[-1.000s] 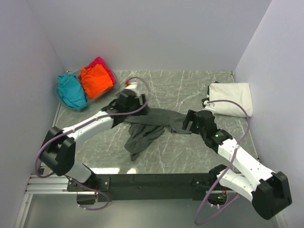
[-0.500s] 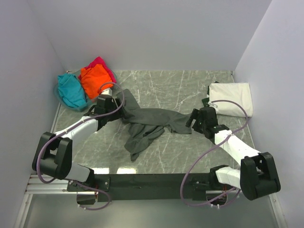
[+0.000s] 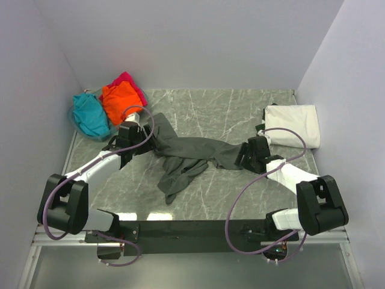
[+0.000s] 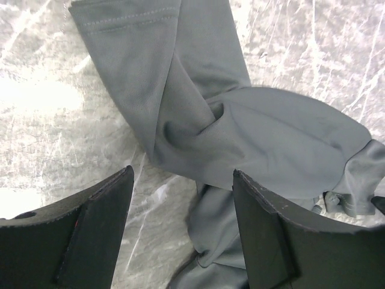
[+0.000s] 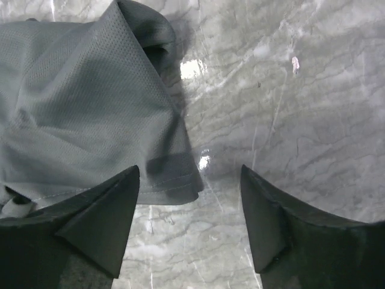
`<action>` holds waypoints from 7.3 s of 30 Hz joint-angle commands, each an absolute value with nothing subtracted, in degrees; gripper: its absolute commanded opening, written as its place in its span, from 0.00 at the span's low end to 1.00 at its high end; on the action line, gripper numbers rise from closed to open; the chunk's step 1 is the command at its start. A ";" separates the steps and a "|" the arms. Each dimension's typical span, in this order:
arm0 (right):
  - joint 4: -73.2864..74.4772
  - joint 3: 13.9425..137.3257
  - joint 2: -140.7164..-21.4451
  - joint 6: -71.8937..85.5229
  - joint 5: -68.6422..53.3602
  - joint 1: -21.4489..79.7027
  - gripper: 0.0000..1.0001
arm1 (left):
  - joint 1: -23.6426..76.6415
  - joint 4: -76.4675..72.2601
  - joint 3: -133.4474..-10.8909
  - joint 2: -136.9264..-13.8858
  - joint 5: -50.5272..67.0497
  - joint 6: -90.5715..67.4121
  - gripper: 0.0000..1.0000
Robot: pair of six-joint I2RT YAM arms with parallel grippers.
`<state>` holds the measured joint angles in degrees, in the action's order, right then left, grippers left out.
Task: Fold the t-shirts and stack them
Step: Flatten the tshirt out
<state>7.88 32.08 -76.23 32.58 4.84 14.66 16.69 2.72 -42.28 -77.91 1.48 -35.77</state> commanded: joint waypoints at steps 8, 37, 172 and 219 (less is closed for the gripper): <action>9.67 37.00 -80.59 31.55 8.17 19.16 0.52 | 14.68 2.90 -41.66 -73.13 1.76 -35.07 0.73; 26.11 48.61 -56.78 23.11 20.66 11.87 0.00 | 14.67 0.44 -46.14 -81.01 3.86 -35.51 0.72; 26.53 58.25 -57.04 19.43 10.46 10.28 0.00 | 16.35 17.19 -63.18 -74.90 0.52 -28.65 0.00; 17.25 121.51 -89.31 17.85 -4.21 3.34 0.00 | -6.24 3.43 -124.04 -100.39 56.25 -44.39 0.00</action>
